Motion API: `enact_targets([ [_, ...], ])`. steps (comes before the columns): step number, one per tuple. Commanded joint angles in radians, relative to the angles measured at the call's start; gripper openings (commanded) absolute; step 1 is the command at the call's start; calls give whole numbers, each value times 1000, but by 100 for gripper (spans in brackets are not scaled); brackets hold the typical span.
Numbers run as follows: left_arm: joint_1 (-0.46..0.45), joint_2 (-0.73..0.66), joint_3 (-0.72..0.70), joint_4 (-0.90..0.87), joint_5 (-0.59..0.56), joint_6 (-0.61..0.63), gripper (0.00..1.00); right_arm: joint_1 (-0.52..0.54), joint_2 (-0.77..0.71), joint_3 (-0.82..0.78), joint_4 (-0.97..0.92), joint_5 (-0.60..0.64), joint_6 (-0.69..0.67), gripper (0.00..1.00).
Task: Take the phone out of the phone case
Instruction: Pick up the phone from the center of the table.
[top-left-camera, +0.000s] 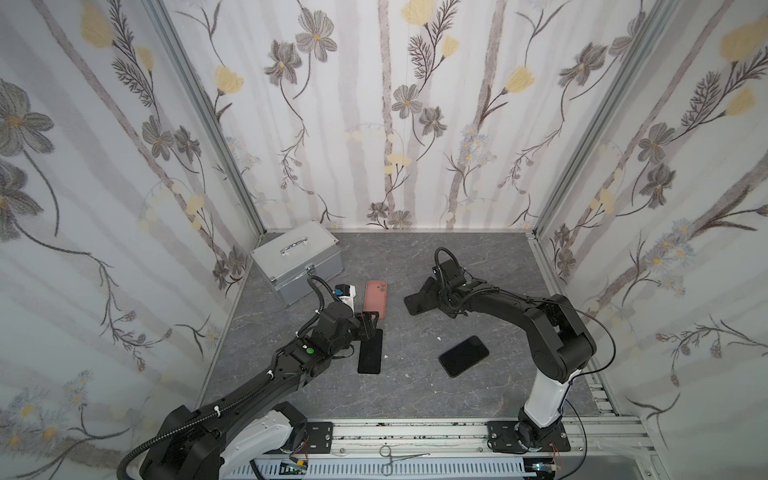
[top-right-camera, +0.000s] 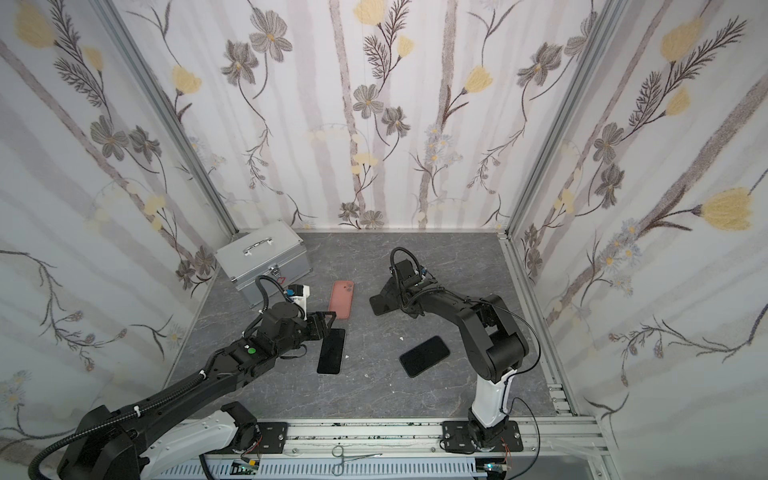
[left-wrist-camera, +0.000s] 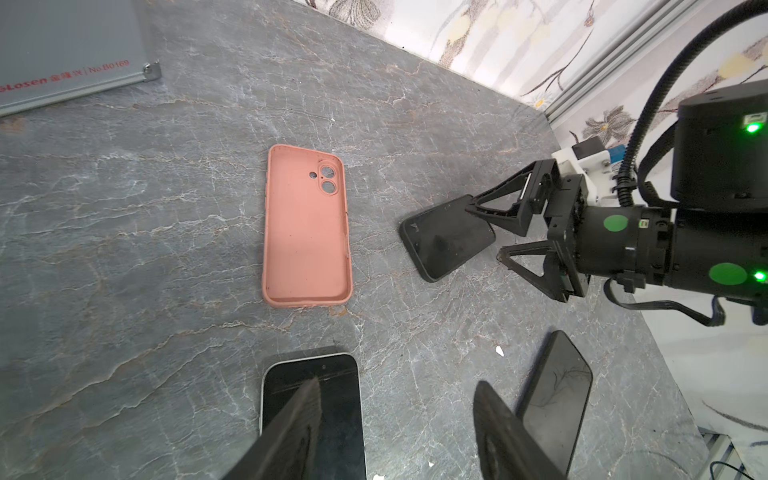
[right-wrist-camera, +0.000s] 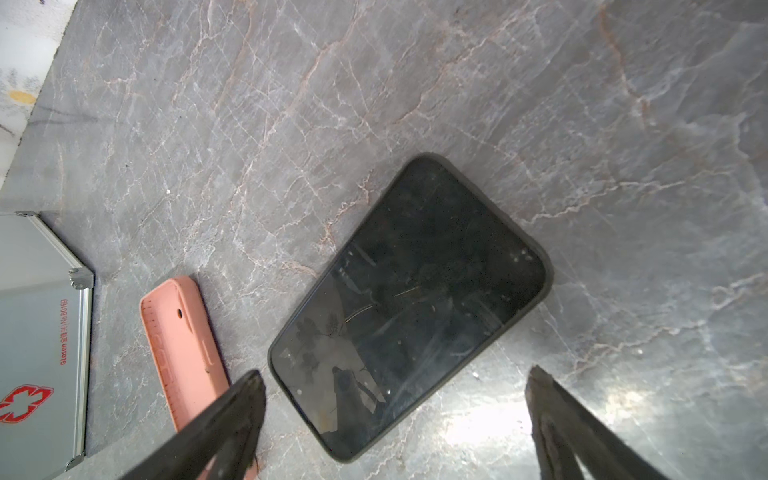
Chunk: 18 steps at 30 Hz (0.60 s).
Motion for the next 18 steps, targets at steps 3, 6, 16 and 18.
enact_targets([
  [3,15,-14,-10,30,29,-3,61,0,30,29,-11,16,32,96],
  [6,23,-17,-12,30,38,-1,61,-2,42,42,-16,20,32,98],
  [16,34,-23,-18,31,52,-1,62,-8,110,128,-69,42,9,100],
  [18,38,-21,-16,30,57,-1,62,-8,133,165,-99,51,-4,100],
])
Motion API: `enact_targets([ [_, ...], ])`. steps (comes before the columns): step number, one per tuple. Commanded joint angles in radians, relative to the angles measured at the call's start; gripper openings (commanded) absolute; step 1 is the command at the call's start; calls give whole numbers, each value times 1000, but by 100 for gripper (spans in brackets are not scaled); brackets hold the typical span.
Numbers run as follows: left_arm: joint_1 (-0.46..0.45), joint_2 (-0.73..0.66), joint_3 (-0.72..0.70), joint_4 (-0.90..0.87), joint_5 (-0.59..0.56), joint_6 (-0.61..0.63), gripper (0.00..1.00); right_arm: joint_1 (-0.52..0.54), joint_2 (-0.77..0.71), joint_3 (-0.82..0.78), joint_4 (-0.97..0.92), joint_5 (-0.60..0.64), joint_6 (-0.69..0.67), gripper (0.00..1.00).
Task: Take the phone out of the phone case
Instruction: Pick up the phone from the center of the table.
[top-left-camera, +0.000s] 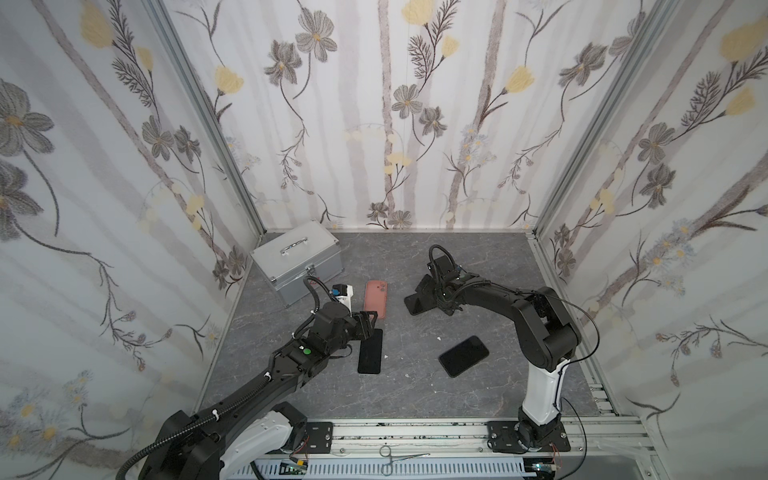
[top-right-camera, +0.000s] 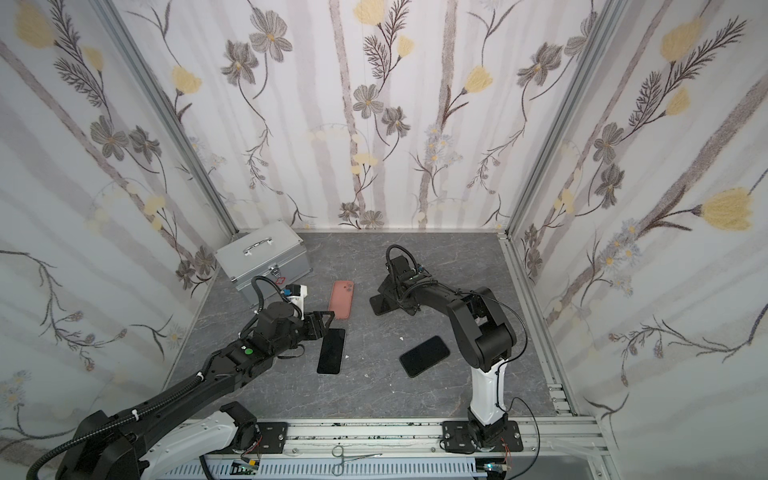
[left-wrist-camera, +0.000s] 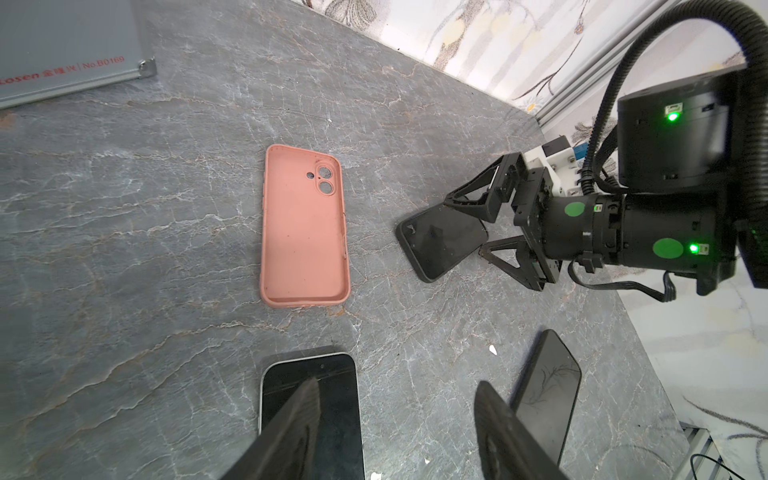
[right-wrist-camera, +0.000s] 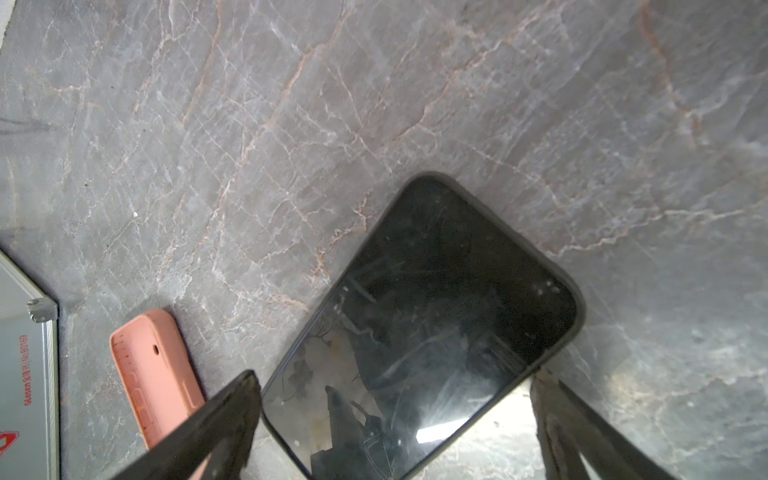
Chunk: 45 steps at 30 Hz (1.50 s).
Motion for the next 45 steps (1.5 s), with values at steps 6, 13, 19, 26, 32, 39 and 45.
enact_targets([
  [6,14,4,-3,23,2,-4,63,2,131,203,-161,87,-80,100],
  [13,24,-4,-4,22,7,-5,65,10,252,425,-342,182,-154,100],
  [19,26,-14,-13,21,13,-8,65,14,318,521,-420,221,-191,100],
  [26,28,-21,-15,21,21,-7,66,17,342,552,-447,233,-200,99],
  [32,27,-16,-16,20,39,0,66,17,352,559,-445,214,-200,99],
  [39,28,-10,-21,18,59,4,68,16,362,563,-443,177,-200,94],
  [45,29,-6,-18,18,63,6,68,15,370,565,-444,162,-204,91],
])
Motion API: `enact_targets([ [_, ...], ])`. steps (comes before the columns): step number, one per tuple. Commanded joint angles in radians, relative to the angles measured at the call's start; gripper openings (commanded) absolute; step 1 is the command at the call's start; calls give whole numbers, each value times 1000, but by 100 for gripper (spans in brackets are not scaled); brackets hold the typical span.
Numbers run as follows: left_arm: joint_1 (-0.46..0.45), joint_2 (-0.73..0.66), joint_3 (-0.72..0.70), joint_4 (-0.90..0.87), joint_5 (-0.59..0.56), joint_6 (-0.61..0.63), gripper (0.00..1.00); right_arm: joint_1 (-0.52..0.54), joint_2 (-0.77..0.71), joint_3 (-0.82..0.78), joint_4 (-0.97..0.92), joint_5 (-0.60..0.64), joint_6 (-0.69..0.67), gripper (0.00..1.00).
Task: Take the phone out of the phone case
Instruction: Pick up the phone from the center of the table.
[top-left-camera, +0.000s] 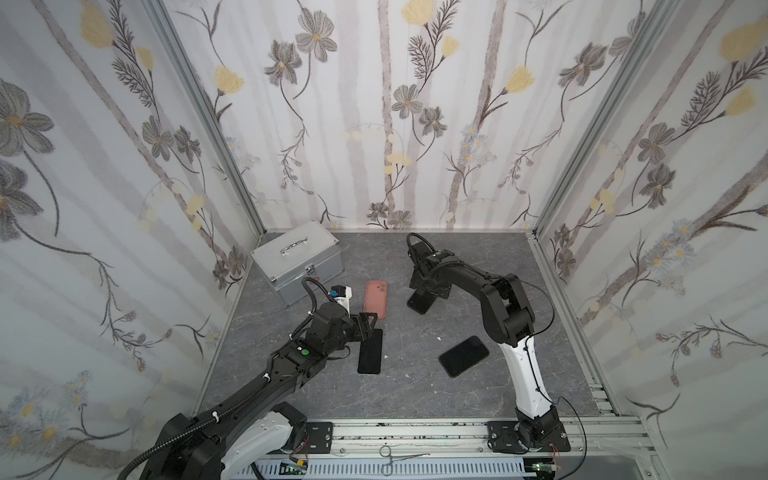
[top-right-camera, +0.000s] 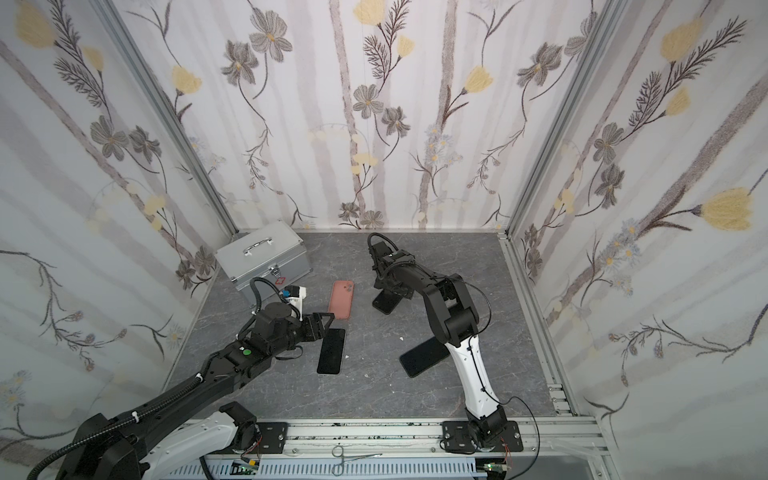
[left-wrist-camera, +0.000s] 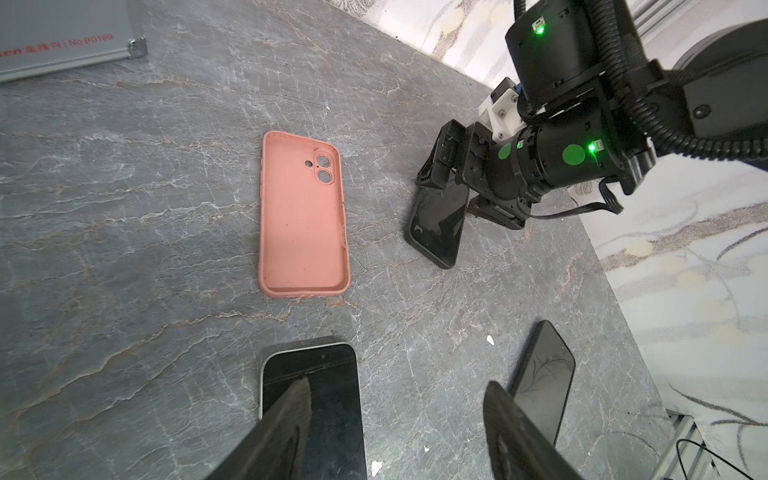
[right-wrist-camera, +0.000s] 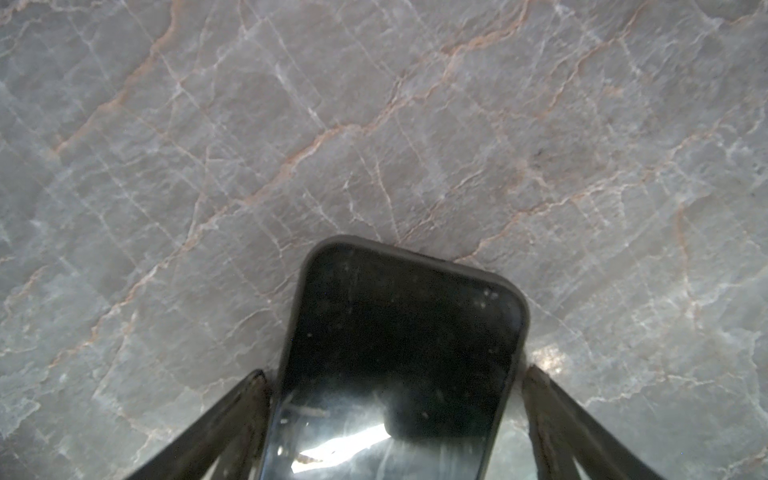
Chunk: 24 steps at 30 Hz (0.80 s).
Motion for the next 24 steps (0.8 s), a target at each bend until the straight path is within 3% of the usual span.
enact_targets([
  [1,1,5,-1,19,9,5,68,-1,12,9,7,-20,-4,90],
  [9,1,24,15,19,15,6,69,-6,4,11,7,-35,-7,75],
  [15,-8,114,75,20,62,-1,70,-7,-41,-2,21,-69,-19,60],
  [24,-74,298,183,107,60,-56,72,-41,-322,-409,411,-317,29,57],
])
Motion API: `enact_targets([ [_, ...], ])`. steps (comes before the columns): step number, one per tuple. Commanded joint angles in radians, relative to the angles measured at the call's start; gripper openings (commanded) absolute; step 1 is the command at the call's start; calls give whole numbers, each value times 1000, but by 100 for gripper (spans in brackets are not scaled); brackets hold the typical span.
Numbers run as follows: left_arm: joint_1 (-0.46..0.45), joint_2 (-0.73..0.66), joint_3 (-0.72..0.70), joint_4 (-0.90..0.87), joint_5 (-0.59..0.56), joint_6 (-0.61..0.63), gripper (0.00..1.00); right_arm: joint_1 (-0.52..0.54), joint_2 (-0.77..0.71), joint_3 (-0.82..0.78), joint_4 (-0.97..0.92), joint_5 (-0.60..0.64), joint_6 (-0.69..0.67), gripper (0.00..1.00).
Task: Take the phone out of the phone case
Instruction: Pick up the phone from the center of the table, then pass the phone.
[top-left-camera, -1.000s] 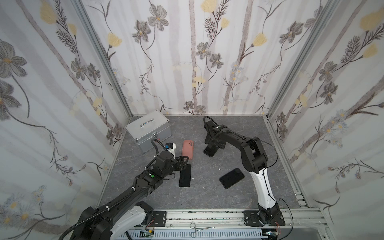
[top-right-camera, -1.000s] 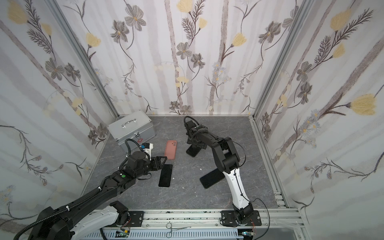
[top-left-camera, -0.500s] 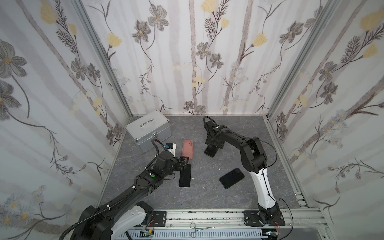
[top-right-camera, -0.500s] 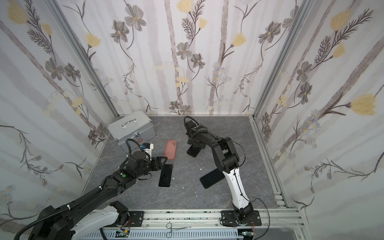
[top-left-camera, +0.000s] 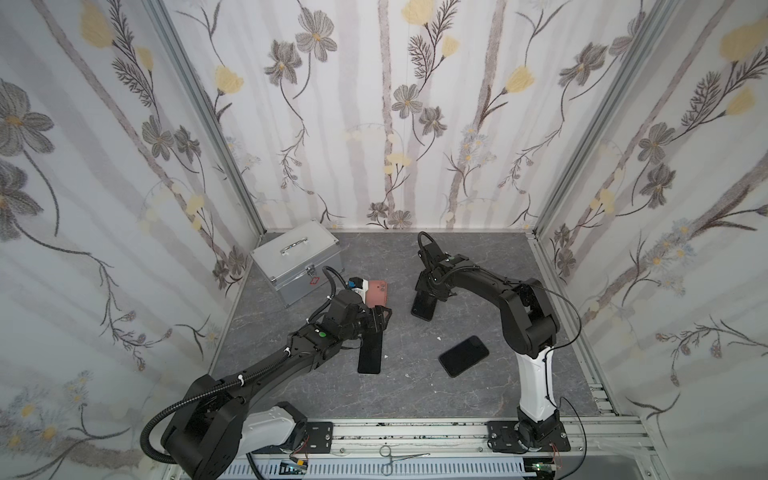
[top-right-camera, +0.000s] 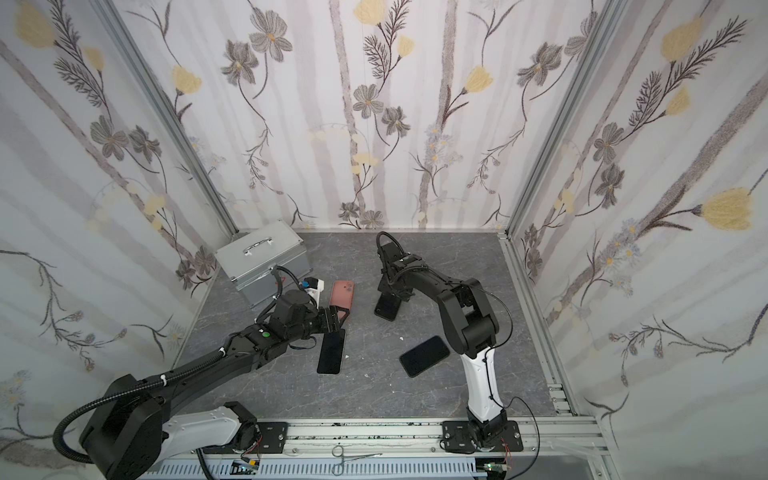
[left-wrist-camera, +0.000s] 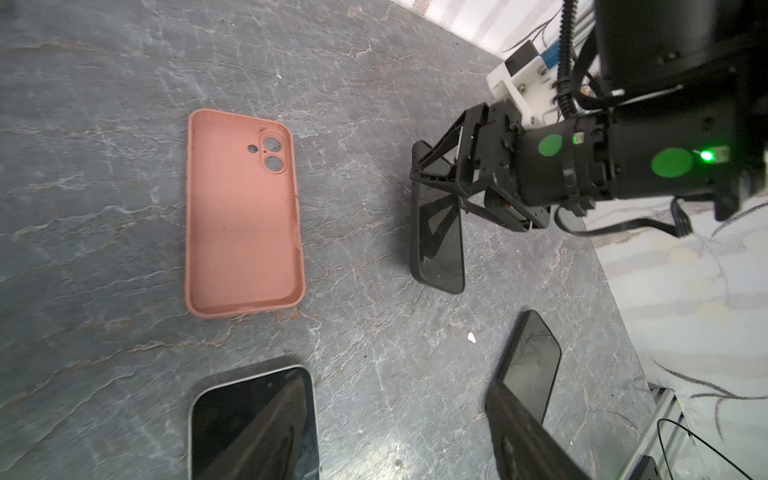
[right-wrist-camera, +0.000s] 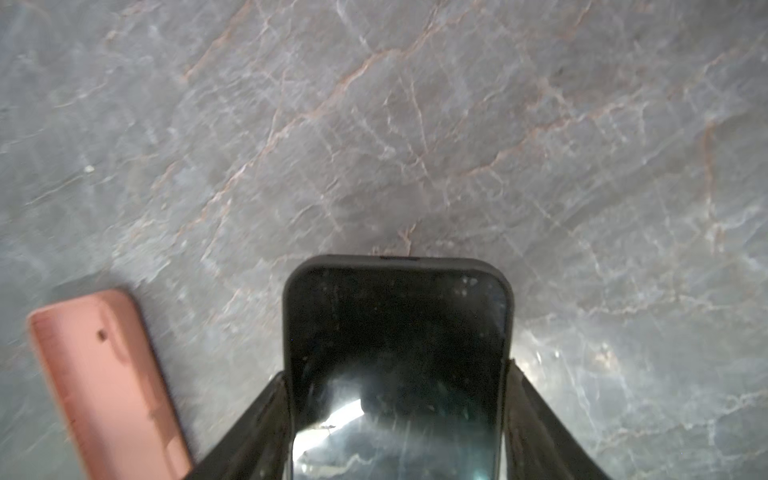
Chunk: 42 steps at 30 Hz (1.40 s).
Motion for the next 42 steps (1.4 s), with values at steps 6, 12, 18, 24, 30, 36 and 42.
enact_targets([
  [6,-56,245,70,251,81,-101,72,-47,-187,-303,374,-186,89,57],
  [12,-107,449,200,302,132,-127,72,-59,-246,-398,445,-234,103,58],
  [18,-116,554,271,317,141,-155,69,-66,-297,-455,487,-260,113,57],
  [24,-121,603,301,321,168,-153,59,-69,-332,-487,519,-286,126,57],
  [30,-127,599,307,330,189,-144,33,-71,-351,-501,530,-290,136,58],
  [36,-128,555,294,332,198,-124,1,-74,-416,-514,521,-263,129,61],
  [42,-130,417,248,332,186,-70,0,-78,-601,-568,540,-160,55,100],
])
